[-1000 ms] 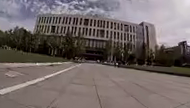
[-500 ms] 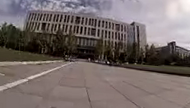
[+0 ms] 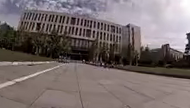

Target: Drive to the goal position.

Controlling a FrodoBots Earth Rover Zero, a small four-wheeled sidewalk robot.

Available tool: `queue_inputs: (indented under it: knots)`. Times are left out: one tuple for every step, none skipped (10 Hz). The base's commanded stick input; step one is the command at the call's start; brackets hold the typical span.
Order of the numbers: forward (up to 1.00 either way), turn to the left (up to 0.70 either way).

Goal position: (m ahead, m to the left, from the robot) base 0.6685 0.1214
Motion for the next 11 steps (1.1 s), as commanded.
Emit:
queue_inputs:
  knots:
    - [0.7,0.0]
    - [0.7,0.0]
    - [0.69,0.0]
    - [0.52,0.0]
    - [0.35,0.0]
    - [0.18,0.0]
    - [0.01,0.0]
    - [0.0,0.0]
    - [0.0,0.0]
    - [0.0,0.0]
    - [0.0,0.0]
